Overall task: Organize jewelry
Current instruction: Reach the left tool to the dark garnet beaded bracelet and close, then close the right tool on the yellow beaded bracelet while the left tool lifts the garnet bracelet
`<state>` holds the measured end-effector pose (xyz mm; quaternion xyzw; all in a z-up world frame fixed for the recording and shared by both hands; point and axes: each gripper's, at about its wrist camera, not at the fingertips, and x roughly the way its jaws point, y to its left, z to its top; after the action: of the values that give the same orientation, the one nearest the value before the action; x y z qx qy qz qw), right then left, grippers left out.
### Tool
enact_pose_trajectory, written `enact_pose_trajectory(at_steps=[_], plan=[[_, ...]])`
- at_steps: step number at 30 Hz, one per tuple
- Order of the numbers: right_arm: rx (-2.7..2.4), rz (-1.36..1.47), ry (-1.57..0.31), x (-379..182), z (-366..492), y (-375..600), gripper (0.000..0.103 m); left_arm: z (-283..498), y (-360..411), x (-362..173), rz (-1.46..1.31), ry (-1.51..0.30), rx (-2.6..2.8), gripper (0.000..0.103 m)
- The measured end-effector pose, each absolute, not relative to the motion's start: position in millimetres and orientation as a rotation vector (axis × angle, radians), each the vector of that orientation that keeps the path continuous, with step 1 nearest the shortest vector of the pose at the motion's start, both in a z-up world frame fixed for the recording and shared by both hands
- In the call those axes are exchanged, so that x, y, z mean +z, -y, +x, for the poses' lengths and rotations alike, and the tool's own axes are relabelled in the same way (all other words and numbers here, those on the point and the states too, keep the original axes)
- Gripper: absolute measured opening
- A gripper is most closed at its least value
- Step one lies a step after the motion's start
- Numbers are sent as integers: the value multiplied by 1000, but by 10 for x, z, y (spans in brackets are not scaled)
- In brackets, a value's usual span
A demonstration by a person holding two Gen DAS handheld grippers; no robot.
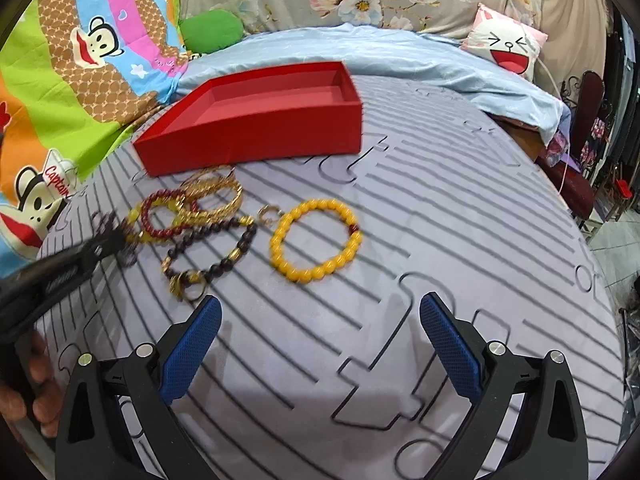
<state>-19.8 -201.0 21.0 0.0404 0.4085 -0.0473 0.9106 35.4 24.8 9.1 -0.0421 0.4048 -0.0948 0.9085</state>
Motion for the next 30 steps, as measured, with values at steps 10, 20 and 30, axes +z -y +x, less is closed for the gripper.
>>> enact_pose_trajectory(at_steps=[10, 20, 30], plan=[[-100, 121, -884, 166, 136, 2082, 72, 310, -356, 54, -151, -854, -196, 14], [-141, 127, -895, 165, 216, 2197, 49, 318, -368, 43, -164, -862, -203, 14], [-118, 82, -904, 113, 241, 2112, 8, 321, -376, 42, -170, -863, -204, 14]])
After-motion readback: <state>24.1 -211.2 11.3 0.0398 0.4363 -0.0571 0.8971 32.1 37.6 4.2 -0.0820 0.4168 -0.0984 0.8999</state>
